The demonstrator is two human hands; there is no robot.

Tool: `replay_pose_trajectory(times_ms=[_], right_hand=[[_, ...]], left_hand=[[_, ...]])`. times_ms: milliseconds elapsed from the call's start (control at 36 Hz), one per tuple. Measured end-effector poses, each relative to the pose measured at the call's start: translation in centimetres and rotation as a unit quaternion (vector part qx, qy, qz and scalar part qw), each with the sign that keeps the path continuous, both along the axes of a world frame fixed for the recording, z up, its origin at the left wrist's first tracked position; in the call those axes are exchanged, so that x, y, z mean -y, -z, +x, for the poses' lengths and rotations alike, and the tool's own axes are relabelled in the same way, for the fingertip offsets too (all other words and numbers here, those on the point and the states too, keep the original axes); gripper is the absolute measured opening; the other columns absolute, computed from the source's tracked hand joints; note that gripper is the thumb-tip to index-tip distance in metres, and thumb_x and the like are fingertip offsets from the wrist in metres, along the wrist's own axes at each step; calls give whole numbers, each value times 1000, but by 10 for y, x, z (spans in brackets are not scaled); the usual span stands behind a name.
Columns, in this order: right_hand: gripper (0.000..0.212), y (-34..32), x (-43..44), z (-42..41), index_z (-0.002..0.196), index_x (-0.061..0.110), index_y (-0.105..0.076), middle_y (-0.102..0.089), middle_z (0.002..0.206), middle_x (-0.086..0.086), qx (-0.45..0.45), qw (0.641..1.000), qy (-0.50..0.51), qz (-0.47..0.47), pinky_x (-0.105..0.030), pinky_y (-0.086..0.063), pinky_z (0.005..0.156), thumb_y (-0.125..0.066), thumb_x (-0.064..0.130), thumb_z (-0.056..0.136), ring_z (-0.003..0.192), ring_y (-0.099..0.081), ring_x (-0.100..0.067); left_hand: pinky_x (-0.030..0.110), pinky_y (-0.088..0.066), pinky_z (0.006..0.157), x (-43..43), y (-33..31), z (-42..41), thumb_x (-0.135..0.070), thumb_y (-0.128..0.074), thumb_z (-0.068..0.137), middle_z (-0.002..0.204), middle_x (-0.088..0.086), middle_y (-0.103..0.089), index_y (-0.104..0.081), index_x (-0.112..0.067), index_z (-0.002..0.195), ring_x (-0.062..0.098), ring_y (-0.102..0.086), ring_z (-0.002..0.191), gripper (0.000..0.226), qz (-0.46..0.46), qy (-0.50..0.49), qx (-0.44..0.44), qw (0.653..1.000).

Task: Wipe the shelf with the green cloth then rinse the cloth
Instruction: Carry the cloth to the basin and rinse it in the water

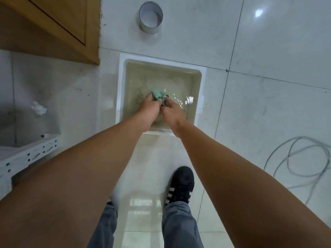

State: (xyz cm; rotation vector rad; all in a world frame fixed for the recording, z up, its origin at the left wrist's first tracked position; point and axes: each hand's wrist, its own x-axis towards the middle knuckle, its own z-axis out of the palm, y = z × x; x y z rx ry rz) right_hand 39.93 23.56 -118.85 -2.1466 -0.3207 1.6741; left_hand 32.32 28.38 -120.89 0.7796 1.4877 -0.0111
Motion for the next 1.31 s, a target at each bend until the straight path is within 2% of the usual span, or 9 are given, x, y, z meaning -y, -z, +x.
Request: replay_pose_trajectory(times_ms=[111, 167, 250, 333, 389, 444, 528, 944, 1306], right_hand=[[43, 4, 1, 1, 131, 13, -60, -66, 115, -2, 59, 998, 24, 13, -22, -50, 79, -53, 6, 89, 101, -61, -20], [49, 7, 3, 1, 136, 10, -54, -60, 129, -8, 144, 990, 10, 12, -34, -51, 92, -53, 9, 87, 113, -59, -27], [52, 0, 13, 1, 141, 9, -51, -50, 141, -11, 263, 954, -133, 57, -40, -46, 101, -51, 8, 89, 124, -52, -29], [58, -1, 24, 2, 138, 9, -56, -52, 145, -13, 334, 870, -323, 163, -43, -48, 100, -40, 18, 83, 126, -54, -35], [63, 3, 25, 5, 151, 14, -43, -37, 160, -11, 303, 823, -461, 137, -42, -31, 116, -40, 25, 90, 144, -38, -32], [66, 11, 25, 9, 161, 18, -22, -14, 169, -5, 271, 791, -545, 69, -38, -13, 123, -40, 29, 99, 155, -14, -25], [65, 20, 25, 13, 163, 18, -8, 2, 171, -3, 244, 796, -554, 24, -39, -6, 126, -32, 33, 104, 157, 0, -22], [64, 35, 31, 19, 163, 19, -7, 2, 171, 2, 239, 790, -565, -3, -36, -4, 126, -29, 38, 106, 157, 2, -18], [60, -55, 6, 28, 160, 13, -22, -21, 167, -5, 203, 821, -533, -16, -39, -16, 124, -31, 37, 105, 153, -19, -25]], left_hand=[[35, -50, 84, -1, -3, 1, -15, -47, 90, 116, 0, -64, -55, -24, 125, 25, -62, 97, 36, 69, 46, -118, 990], [34, -47, 80, 1, -7, -1, -9, -49, 89, 127, 5, -54, -53, -18, 127, 27, -60, 101, 39, 138, 68, -191, 969], [36, -49, 80, 7, -15, -9, -5, -52, 90, 134, 4, -44, -52, -18, 128, 27, -56, 107, 40, 207, 138, -233, 940], [41, -51, 88, 12, -16, -22, -5, -55, 86, 136, 2, -44, -55, -18, 127, 25, -50, 119, 42, 298, 320, -217, 873], [39, -42, 104, 12, -10, -30, -10, -57, 86, 149, 2, -38, -52, -17, 133, 24, -37, 136, 47, 326, 448, -193, 810], [37, -21, 122, 11, -1, -36, -15, -55, 89, 162, 3, -21, -40, -18, 147, 23, -18, 150, 60, 325, 529, -187, 761], [38, -2, 125, 11, 8, -39, -20, -51, 92, 167, 3, -7, -22, -17, 156, 21, -2, 154, 70, 309, 587, -192, 723], [40, -1, 125, 14, 27, -39, -28, -47, 95, 167, 4, -4, -12, -15, 158, 22, -2, 154, 73, 253, 630, -215, 702], [37, -19, 121, -6, -64, -26, -31, -42, 101, 164, 4, -21, -36, -13, 150, 24, -18, 151, 52, 202, 519, -213, 803]])
